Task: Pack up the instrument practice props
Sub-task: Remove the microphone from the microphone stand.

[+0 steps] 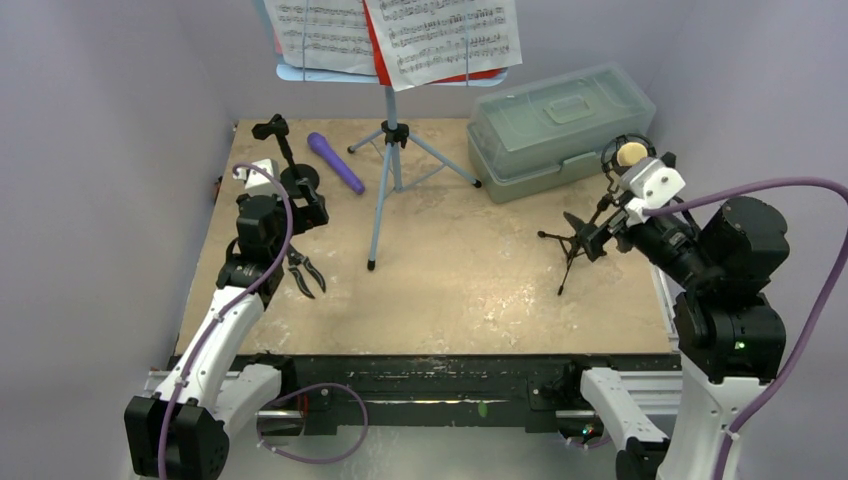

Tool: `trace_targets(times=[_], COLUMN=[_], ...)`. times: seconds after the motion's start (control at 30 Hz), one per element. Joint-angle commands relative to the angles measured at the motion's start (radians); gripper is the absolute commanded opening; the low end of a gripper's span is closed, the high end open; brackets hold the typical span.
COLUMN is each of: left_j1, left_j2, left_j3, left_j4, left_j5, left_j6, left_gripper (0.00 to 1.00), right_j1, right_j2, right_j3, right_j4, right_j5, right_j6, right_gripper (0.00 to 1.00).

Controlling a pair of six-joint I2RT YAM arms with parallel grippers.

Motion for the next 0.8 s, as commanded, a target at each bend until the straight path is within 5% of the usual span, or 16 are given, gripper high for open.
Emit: trace_targets(times=[0.0,0.3,0.77], left_j1=[0.0,0.001,0.001], left_j2=[-0.019,-0.019,-0.023], left_j3=[0.037,0.037,0.038], left_j4=[0.004,0.004,0.004], left_j5=[0.016,0.017,0.011], left_j6=[0.022,0.025,0.03], left_gripper=[1.0,1.0,1.0], right_j1=[-0.003,-0.003,-0.003], right_j2=[0.026,0.077,0.243], right_j3=[-0.021,-0.112,-0.108], right_j4=[0.144,0.285,0.309], right_j5=[0.285,0.585,0.669], right_j6=[0.157,0.18,0.2], right_gripper=[0.99,0.99,0.99])
